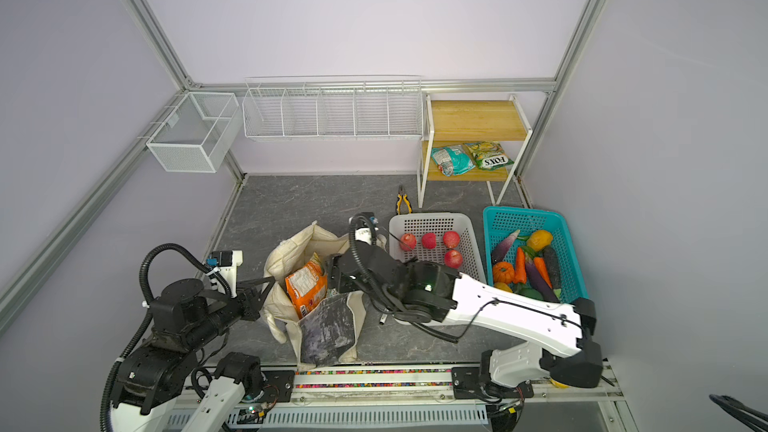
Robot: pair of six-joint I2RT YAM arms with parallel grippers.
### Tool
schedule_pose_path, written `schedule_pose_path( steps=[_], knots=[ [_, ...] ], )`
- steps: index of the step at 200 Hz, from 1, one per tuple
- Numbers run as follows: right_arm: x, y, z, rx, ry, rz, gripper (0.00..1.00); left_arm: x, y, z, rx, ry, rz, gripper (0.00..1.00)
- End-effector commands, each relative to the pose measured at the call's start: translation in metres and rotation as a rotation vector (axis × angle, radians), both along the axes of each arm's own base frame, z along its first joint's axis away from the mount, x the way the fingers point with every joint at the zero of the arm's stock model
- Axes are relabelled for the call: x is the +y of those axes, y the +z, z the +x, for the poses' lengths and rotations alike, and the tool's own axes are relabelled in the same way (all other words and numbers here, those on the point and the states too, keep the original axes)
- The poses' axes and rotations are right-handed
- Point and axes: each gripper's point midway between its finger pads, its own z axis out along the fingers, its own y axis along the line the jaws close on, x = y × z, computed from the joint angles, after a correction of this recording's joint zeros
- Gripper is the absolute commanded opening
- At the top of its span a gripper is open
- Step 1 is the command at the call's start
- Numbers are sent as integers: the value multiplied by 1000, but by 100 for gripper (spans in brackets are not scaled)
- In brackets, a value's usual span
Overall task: Place the food into the grocery bag and tie it
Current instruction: 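Withdraw the right gripper from the tote toward the white basket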
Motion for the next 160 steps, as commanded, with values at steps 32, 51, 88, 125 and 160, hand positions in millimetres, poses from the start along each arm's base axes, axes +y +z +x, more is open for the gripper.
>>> schedule_pose_path(
  steps=[32,51,88,125,160],
  knots=[
    [-120,-65,19,71,-246,-188,84,5,5,3,-9,38,-2,0],
    [-130,-87,22,134,-257,-197,85,5,5,3,-7,41,-2,0],
    [-122,-122,26,244,-233,-226,85,5,5,3,-3,40,-1,0],
    [-104,-152,33,329,-194,-258,77,5,6,2,-10,35,-2,0],
    [-85,-168,41,373,-160,-271,67,4,7,1,-15,29,-5,0]
  ],
)
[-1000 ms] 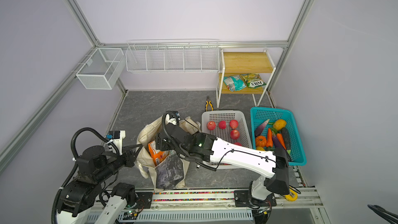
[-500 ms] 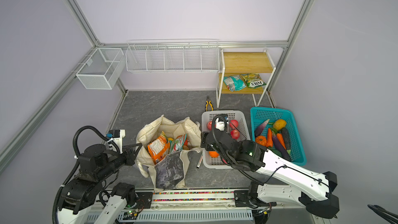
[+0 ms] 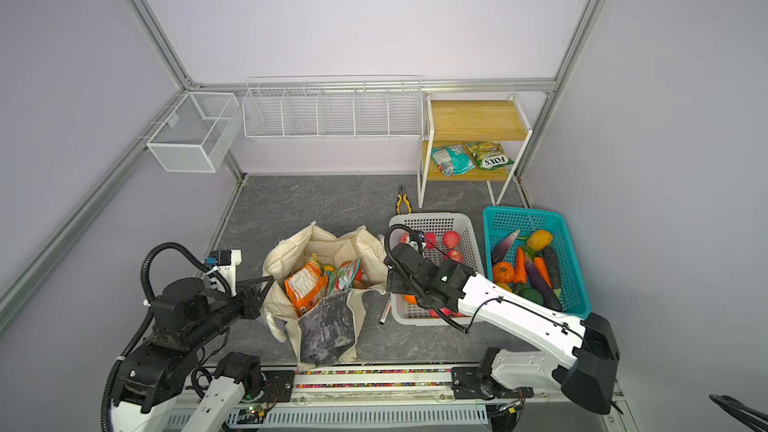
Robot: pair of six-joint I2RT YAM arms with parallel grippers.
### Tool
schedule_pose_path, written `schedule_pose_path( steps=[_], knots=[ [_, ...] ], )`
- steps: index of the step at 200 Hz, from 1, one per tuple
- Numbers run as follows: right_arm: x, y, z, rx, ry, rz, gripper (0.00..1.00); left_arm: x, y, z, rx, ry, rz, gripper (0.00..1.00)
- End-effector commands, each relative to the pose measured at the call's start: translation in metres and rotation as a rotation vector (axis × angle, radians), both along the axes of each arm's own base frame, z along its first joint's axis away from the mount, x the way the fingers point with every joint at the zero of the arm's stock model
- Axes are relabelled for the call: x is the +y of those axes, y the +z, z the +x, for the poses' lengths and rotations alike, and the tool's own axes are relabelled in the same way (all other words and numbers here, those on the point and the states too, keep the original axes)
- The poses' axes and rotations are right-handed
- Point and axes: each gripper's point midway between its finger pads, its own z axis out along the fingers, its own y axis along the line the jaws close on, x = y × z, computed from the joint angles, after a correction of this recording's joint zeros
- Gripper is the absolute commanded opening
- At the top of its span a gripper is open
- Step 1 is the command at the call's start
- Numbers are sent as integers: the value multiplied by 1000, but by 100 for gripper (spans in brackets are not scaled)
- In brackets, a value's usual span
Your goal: Place the food into the grocery bag and tie it
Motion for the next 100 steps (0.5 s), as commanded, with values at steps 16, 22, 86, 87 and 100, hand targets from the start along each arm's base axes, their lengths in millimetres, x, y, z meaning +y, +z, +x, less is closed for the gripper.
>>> schedule_pose_path(
  steps=[16,22,86,87,100],
  knots=[
    [24,-13,6,57,41,44,59,0,8,-2,-28,-4,-5,0],
    [27,-15,7,64,45,46,55,0,8,-2,-29,-3,-6,0],
    [95,57,6,-20,228,91,7,-6,12,-2,-35,-43,-12,0],
    [97,60,6,-23,233,89,7,-6,12,-2,-35,-44,-12,0],
    [116,92,4,-72,295,69,7,-8,19,-1,-45,-56,-11,0]
  ],
)
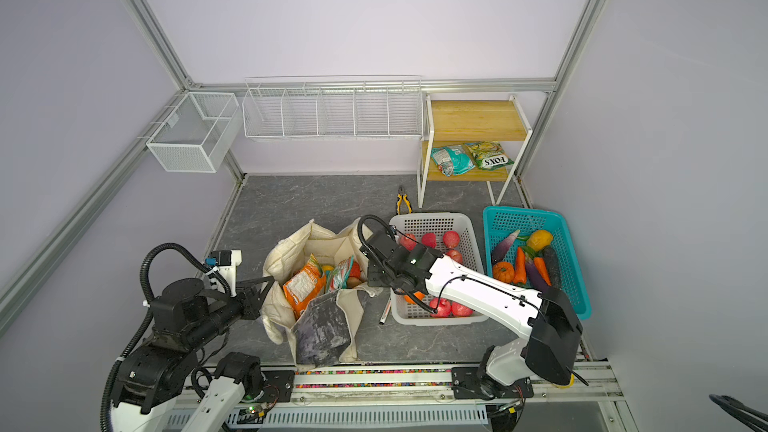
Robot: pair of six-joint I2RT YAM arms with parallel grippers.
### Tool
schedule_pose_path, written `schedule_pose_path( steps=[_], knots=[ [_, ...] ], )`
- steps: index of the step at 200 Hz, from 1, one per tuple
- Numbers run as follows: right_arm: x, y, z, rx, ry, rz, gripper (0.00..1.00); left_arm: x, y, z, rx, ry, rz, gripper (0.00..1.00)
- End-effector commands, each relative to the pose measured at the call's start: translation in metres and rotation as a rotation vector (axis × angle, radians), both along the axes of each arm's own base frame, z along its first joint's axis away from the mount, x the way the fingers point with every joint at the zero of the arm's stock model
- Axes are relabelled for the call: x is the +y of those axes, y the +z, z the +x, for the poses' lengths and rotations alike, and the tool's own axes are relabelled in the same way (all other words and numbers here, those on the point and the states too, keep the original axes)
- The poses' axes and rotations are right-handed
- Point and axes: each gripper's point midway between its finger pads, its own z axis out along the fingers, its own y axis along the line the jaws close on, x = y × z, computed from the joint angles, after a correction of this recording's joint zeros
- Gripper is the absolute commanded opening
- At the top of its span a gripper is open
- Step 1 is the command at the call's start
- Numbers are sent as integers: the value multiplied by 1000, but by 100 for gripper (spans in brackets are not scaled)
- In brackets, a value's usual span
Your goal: Place the food into the grocery bag and tie it
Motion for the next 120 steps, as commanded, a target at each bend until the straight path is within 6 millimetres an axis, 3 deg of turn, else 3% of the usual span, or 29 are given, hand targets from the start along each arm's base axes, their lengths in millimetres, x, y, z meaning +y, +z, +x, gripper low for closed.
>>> schedule_pose_path(
  steps=[1,23,46,77,120],
  knots=[
    [37,66,-6,-112,133,30,7,-7,20,0,-46,-45,-6,0],
    [63,107,-9,-173,195,27,7,-8,53,2,-98,-52,-21,0],
    [71,110,-12,-177,218,-18,7,-14,84,10,-134,-70,-38,0],
    [73,106,-7,-190,216,-40,7,-27,85,30,-103,-108,-56,0],
    [67,109,2,-216,205,-86,7,-33,84,41,-89,-118,-81,0]
  ],
)
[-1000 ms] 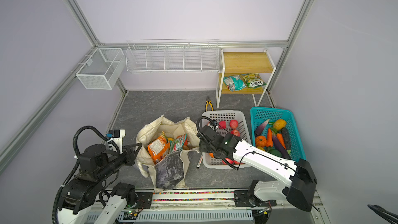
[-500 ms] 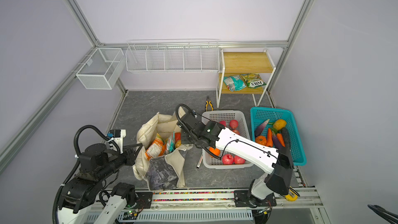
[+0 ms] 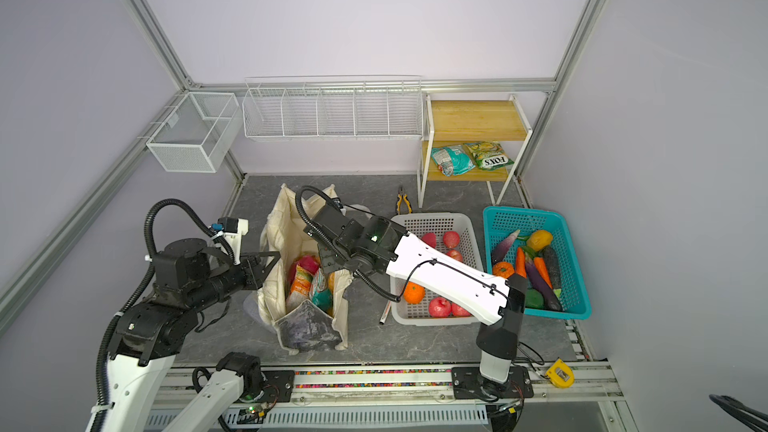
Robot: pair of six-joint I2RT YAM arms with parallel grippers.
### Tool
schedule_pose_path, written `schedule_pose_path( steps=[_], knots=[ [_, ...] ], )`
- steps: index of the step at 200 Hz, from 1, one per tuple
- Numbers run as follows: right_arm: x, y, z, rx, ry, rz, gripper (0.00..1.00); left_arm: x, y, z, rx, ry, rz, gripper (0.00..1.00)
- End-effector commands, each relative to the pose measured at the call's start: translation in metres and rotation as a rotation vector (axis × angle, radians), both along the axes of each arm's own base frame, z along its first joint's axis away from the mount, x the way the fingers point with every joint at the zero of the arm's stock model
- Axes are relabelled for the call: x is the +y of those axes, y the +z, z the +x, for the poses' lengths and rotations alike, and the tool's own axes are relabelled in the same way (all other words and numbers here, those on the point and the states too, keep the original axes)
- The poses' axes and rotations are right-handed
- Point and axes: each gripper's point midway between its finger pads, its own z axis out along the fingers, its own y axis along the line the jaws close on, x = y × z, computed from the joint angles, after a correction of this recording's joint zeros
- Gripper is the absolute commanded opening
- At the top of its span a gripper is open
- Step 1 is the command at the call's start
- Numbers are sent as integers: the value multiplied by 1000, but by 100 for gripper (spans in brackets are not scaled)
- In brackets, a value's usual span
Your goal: Place the food into the grocery bag and tie it
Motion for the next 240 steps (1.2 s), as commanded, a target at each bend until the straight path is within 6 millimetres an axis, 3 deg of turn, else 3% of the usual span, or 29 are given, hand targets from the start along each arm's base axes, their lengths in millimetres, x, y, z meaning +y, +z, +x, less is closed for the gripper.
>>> schedule_pose_path(
  steps=[1,69,108,142,177,204,240],
  knots=[
    [-6,18,6,-50,1,1,7,-10,35,4,-130,-47,-62,0],
    [9,-21,-2,38,21,-7,7,12,-1,7,-49,69,35,0],
    [42,-38,-19,90,100,-18,7,9,5,4,-51,52,22,0],
    [68,-47,-34,132,171,-25,11,18,-7,5,-19,97,59,0],
    [62,-34,-31,88,155,-19,23,27,-15,4,-3,139,95,0],
    [46,-13,-23,22,115,-13,43,29,-17,4,2,146,101,0],
    [29,12,-19,-41,89,0,60,28,-17,5,5,146,95,0]
  ],
)
